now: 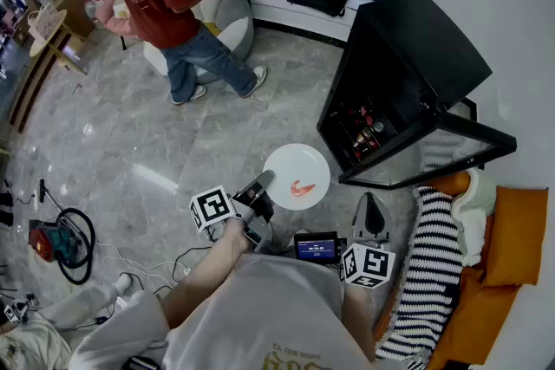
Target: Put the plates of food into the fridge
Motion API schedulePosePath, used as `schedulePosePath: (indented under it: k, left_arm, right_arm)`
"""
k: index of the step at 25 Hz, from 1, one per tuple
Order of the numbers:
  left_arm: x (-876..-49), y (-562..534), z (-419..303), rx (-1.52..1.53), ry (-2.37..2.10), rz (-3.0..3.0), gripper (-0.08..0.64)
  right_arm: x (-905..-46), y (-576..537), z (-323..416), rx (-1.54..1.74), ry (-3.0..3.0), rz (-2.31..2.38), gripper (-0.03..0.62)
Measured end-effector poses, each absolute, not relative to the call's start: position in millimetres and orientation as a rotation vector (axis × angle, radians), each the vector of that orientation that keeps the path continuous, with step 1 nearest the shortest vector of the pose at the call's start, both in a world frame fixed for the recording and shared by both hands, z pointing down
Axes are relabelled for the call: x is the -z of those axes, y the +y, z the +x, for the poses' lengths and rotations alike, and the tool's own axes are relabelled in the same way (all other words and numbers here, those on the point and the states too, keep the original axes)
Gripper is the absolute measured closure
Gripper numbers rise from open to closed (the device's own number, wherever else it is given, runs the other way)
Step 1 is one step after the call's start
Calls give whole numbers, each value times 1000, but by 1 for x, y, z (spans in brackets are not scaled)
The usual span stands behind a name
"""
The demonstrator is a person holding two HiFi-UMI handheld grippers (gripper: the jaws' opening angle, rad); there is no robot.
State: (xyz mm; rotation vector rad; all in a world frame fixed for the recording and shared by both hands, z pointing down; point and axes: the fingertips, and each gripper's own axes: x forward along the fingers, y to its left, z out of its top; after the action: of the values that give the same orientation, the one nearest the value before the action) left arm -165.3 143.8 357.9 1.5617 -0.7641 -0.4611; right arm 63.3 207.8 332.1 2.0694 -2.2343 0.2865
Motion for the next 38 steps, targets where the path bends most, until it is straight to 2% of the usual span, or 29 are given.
schedulePosePath:
  k: [33, 38]
  left_arm:
    - [-360, 155, -112, 472, -782, 1556, 541]
    - [-359, 145, -102, 470, -774, 1570, 541]
  right_arm:
    - [-329, 214, 116, -408, -2414, 2071, 583]
    - [-330, 208, 121, -325, -2360, 2047, 583]
